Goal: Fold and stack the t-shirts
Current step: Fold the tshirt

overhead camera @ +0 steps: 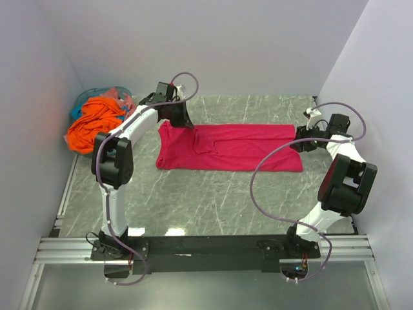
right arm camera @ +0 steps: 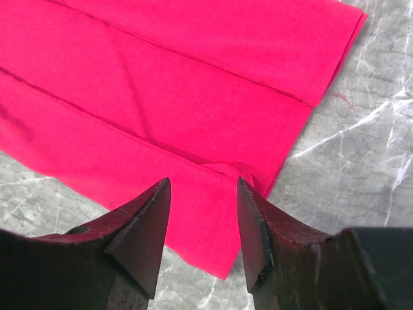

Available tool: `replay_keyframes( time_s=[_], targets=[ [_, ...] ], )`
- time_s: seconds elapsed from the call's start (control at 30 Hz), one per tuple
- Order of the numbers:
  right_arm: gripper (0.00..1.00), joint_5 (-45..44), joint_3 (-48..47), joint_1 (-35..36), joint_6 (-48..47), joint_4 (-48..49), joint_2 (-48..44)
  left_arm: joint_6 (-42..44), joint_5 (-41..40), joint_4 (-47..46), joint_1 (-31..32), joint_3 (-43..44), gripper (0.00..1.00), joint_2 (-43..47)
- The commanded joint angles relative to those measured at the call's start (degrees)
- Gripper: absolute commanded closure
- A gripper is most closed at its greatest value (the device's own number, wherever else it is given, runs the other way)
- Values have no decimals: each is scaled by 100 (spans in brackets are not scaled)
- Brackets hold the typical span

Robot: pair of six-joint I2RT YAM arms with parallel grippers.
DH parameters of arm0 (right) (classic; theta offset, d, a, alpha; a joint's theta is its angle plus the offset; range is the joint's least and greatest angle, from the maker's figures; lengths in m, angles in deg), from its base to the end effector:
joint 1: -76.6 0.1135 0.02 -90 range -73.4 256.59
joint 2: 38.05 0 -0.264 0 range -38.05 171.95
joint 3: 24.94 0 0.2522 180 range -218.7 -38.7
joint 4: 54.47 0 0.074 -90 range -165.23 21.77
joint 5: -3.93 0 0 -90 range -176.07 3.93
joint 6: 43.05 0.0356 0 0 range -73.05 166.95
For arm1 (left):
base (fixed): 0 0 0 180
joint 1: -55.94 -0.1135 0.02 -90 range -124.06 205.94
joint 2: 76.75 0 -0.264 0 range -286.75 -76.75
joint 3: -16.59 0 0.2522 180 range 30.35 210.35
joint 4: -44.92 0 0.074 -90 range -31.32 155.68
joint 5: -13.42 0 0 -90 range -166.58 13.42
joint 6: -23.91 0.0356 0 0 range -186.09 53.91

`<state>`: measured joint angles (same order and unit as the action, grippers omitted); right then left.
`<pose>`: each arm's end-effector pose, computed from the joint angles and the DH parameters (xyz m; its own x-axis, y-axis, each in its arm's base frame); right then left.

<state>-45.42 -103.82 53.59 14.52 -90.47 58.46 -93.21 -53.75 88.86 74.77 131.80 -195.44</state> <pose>0.3314 -0.1155 0.2181 -0.5939 -0.1898 -0.7818 -0.4472 0.8857 0.1247 0.4411 -0.1650 0.2511 -0.8692 -0.1475 -0.4720 0.1682 0.8093 -0.5627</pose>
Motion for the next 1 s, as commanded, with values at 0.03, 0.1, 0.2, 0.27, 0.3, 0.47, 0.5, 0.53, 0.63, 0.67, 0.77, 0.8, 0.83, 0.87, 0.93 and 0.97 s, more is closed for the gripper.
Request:
replay_keyframes(
  time_s=[0.03, 0.1, 0.2, 0.27, 0.3, 0.47, 0.5, 0.53, 0.63, 0.67, 0.77, 0.8, 0.83, 0.87, 0.93, 0.97],
  targets=[
    [47, 190, 96, 33, -36, 44, -220, 356, 169, 287, -20, 419, 99, -233],
    [47, 216, 114, 33, -45, 36, -220, 356, 152, 305, -20, 516, 99, -347],
    [47, 225, 131, 33, -71, 18, -246, 303, 99, 296, -28, 622, 100, -488],
    [47, 251, 140, 42, -80, 9, -273, 259, 46, 296, -63, 727, 100, -610],
    [47, 269, 140, 42, -88, 0, -290, 242, 46, 296, -64, 771, 99, -655],
    [47, 295, 158, 77, -115, -35, -352, 171, 37, 340, -151, 1131, 99, -1014],
    [47, 304, 166, 77, -115, -44, -361, 163, 37, 314, -169, 1166, 99, -1050],
    [47, 304, 175, 86, -124, -44, -370, 110, 63, 279, -213, 1193, 99, -1077],
    [46, 260, 219, 147, -159, -52, -431, 57, 134, 200, -266, 1289, 99, -1217],
    [46, 138, 254, 225, -168, -9, -475, 5, 134, 156, -292, 1290, 93, -1287],
    [46, 32, 369, 410, -238, 9, -633, -162, 310, -19, -380, 1281, 66, -1437],
    [46, 23, 377, 454, -273, -8, -677, -206, 353, -81, -397, 1281, 59, -1463],
    [46, 14, 404, 516, -291, -26, -756, -241, 397, -117, -432, 1359, 54, -1490],
    [46, 14, 421, 586, -317, -70, -809, -268, 354, -143, -450, 1447, 53, -1525],
    [46, -47, 500, 867, -431, -88, -984, -303, 249, -187, -512, 1728, 51, -1490],
    [46, -56, 518, 981, -475, -122, -1046, -303, 153, -266, -538, 1773, 51, -1333]
  ],
)
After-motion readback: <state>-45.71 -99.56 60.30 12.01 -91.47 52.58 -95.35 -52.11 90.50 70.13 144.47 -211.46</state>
